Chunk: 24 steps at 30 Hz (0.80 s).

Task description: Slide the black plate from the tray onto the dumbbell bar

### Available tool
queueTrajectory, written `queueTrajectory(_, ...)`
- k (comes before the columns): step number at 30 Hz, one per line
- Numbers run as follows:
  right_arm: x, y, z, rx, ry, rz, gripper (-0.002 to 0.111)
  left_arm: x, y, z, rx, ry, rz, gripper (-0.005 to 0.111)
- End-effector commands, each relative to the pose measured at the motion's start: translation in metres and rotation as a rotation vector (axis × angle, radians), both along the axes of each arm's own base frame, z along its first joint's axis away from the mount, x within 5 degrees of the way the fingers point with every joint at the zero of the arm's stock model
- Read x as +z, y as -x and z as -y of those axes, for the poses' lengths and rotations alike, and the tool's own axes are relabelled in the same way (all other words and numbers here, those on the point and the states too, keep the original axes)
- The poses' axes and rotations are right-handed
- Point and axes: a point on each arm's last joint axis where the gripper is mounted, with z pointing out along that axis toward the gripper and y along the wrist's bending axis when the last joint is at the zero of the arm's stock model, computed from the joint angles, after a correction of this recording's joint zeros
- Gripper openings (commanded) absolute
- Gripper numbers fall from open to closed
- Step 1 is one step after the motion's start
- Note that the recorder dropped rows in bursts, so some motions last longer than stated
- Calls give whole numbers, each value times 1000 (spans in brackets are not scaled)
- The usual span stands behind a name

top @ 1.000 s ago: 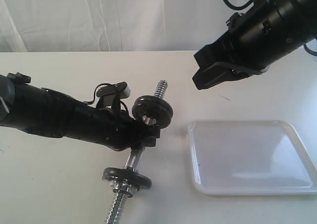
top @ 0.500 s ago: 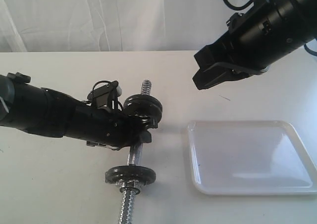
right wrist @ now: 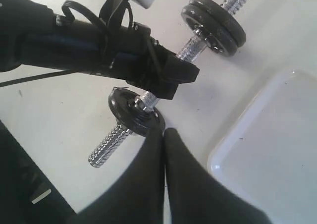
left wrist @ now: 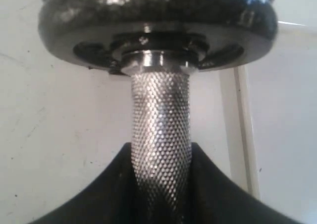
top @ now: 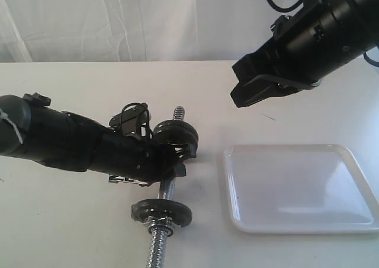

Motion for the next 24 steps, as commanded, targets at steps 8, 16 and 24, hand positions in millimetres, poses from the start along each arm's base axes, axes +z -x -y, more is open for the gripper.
queueTrajectory(8,3,1,2,-3,-1,8,0,33,2,14,-51,170,10,0)
queueTrajectory(16,3,1,2,-3,-3,8,0,33,2,13,-44,164,12,0)
queueTrajectory(24,3,1,2,-3,-3,8,0,32,1,12,-24,156,9,0)
